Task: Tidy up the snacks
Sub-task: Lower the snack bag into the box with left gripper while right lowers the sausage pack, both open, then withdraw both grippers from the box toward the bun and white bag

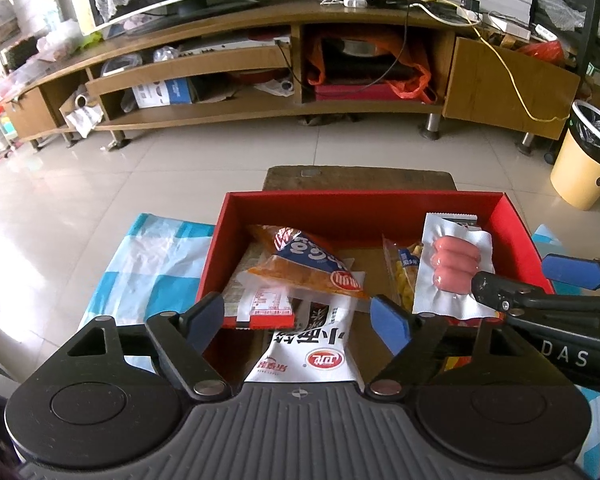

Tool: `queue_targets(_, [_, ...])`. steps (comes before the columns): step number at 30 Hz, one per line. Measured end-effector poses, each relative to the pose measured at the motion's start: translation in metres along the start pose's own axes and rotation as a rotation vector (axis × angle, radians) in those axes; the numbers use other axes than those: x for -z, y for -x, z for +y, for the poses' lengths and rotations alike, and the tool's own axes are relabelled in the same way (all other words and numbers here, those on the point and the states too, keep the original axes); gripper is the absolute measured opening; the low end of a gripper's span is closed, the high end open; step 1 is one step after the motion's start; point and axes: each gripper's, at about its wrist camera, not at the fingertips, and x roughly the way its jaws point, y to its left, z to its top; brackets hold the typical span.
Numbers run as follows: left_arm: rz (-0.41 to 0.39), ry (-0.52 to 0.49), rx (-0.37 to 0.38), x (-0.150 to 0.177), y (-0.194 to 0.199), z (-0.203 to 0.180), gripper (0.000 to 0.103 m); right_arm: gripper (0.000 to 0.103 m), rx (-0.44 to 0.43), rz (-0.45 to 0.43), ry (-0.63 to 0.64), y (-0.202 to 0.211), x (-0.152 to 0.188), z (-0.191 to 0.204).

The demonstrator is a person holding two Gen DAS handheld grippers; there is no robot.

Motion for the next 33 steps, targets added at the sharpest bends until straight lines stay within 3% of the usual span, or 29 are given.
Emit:
queue_targets(16, [-0.007, -0.006, 0.009, 0.031, 0.038, 0.016, 0.089, 0.070, -0.009, -0.007, 0.048, 0.039, 0.021, 0.008])
queue_targets(29, [0.142, 0.020, -0.020, 0.104, 0.052, 0.058, 0.090, 0.070, -0.031, 0.047, 0.096, 0.061, 0.060, 0.016])
queue_targets(33, [0.200, 0.080, -0.011, 0.124, 0.054, 0.071, 0.091, 0.070, -0.040, 0.056, 0.111, 0.066, 0.068, 0.019])
